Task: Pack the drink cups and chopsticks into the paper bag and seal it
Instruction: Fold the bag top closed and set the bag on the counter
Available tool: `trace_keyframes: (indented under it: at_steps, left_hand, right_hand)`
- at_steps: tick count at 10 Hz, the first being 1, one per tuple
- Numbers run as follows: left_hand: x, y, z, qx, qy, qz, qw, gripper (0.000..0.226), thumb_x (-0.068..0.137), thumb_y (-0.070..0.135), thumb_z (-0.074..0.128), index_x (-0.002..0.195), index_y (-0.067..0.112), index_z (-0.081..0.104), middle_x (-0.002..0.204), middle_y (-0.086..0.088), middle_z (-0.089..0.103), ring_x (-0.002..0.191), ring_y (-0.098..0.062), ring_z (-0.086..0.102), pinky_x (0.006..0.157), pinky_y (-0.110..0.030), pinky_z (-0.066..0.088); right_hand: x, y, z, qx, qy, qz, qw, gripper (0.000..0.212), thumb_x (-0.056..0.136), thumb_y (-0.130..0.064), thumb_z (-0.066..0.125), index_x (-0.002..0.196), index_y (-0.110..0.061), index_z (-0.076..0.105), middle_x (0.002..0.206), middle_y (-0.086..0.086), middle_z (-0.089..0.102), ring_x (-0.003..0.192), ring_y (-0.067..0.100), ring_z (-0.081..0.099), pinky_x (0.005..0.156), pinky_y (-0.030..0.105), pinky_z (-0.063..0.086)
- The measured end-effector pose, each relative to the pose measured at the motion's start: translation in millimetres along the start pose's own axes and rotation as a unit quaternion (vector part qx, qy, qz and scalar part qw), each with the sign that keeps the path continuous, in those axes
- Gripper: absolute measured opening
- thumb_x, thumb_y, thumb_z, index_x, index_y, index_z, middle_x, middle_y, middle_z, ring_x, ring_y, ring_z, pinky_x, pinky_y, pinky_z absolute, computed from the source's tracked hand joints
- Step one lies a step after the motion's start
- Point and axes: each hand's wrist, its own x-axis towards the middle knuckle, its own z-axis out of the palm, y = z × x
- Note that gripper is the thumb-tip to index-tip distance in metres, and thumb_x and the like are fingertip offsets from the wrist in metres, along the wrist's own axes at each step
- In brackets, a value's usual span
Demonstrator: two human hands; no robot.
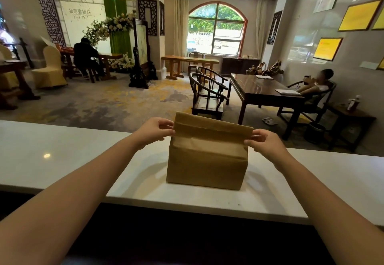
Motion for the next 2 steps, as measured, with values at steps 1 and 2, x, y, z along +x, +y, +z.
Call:
trace_keyframes:
  at_steps: [1, 2]
  left_hand:
    - [-8, 10, -8, 0.103, 0.034, 0.026, 0.994, 0.035, 0.088, 0.018, 0.059, 0.121, 0.005, 0.056, 0.112, -0.013, 0.064, 0.094, -0.018, 0.058, 0.074, -0.025, 0.047]
    - [-21, 29, -17, 0.207, 0.045, 0.034, 0.977, 0.028, 0.087, 0.025, 0.06, 0.106, 0.005, 0.063, 0.101, -0.012, 0.067, 0.085, -0.018, 0.06, 0.071, -0.026, 0.051]
  right_hand:
    - [-6, -5, -11, -0.117, 0.018, 0.001, 0.993, 0.029, 0.081, -0.021, 0.067, 0.105, -0.009, 0.058, 0.095, 0.005, 0.059, 0.089, 0.021, 0.058, 0.074, 0.034, 0.051]
    - [-16, -26, -18, -0.246, -0.014, -0.006, 0.969, 0.02, 0.082, -0.027, 0.065, 0.09, -0.009, 0.063, 0.083, 0.007, 0.063, 0.078, 0.021, 0.061, 0.07, 0.036, 0.054]
